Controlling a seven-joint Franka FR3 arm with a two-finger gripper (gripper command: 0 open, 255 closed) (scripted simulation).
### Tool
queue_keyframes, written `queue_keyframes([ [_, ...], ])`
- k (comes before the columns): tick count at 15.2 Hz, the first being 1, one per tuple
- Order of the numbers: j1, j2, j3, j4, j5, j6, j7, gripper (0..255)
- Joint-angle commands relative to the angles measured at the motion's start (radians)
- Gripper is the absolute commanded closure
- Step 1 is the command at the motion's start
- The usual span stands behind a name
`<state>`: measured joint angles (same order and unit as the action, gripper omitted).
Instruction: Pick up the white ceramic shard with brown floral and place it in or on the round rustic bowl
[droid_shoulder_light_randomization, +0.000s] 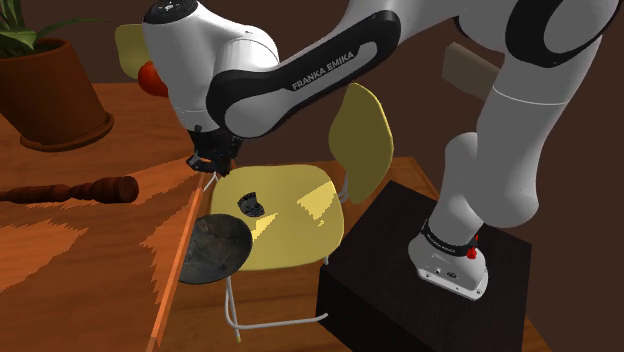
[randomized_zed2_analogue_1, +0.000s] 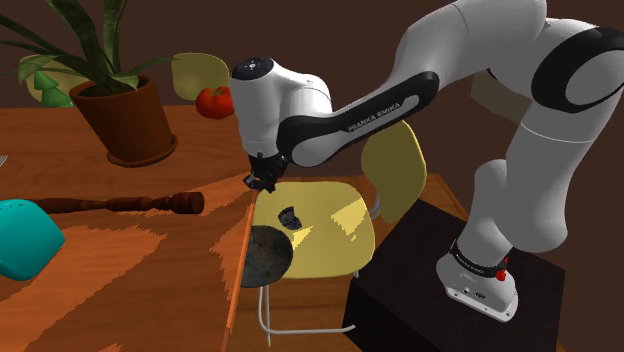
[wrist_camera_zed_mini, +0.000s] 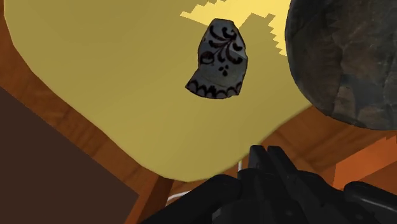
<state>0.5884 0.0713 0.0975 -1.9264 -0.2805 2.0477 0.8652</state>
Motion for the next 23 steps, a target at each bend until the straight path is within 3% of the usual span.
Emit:
queue_keyframes([
  [1, -0.01, 0.043, -0.016, 0.017, -0.059, -0.07, 0.006, 255],
  [2, 0.002, 0.017, 0.0, 0.025, -0.006, -0.023, 0.003, 255],
  [3, 0.001, 0.017, 0.0, 0.025, -0.006, -0.023, 0.003, 0],
  [12, -0.039, -0.058, -0.052, -0.376, 0.126, 0.402, -0.096, 0],
  [23, -0.046, 0.029, -0.06, -0.403, 0.112, 0.521, -0.089, 0],
])
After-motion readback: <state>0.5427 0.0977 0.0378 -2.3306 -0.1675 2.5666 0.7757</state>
